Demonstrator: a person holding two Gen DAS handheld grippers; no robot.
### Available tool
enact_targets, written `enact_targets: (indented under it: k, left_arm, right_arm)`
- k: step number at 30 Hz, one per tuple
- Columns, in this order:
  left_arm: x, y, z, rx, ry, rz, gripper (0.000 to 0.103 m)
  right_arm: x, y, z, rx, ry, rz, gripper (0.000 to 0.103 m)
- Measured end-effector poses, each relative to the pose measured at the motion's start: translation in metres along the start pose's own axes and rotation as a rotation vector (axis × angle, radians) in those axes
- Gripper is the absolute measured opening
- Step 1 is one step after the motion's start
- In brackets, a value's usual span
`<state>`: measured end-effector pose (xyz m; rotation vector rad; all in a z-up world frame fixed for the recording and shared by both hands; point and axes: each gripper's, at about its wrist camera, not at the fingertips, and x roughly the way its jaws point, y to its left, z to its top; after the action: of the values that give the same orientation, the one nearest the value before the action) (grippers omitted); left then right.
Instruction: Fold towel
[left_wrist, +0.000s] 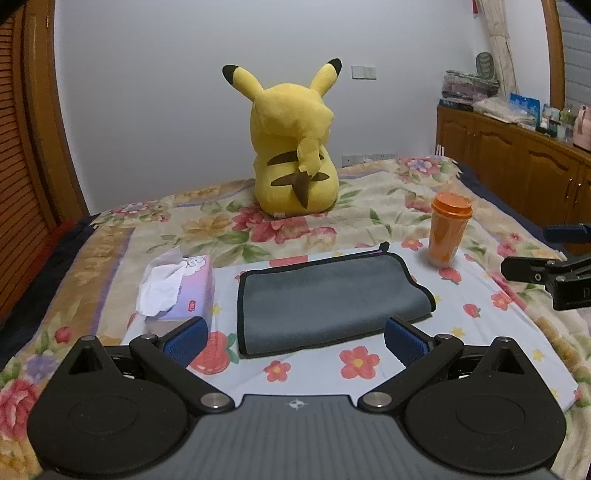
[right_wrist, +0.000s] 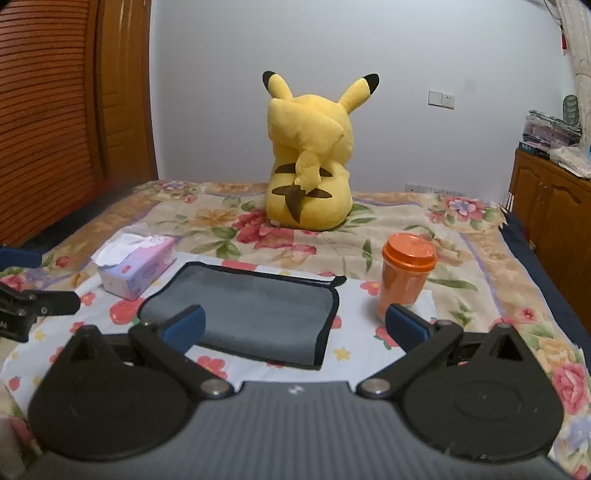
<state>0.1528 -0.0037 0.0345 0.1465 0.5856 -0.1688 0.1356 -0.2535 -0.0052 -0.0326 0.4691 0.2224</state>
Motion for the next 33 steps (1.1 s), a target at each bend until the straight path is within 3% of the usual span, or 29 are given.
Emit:
enact_targets:
  k: [14,33]
  left_arm:
    - [-0.036,-0.012,-0.035,-0.022,0.002,0.003,0.103]
    - [-0.054,-0.028,-0.088,-0.074,0.056,-0.028,0.103]
  right_arm:
    - [-0.037,0.016,-0.023,0.023,0.008,0.013,0.103]
    - [-0.055,0.036,-0.066,0.062,0.066,0.015,0.103]
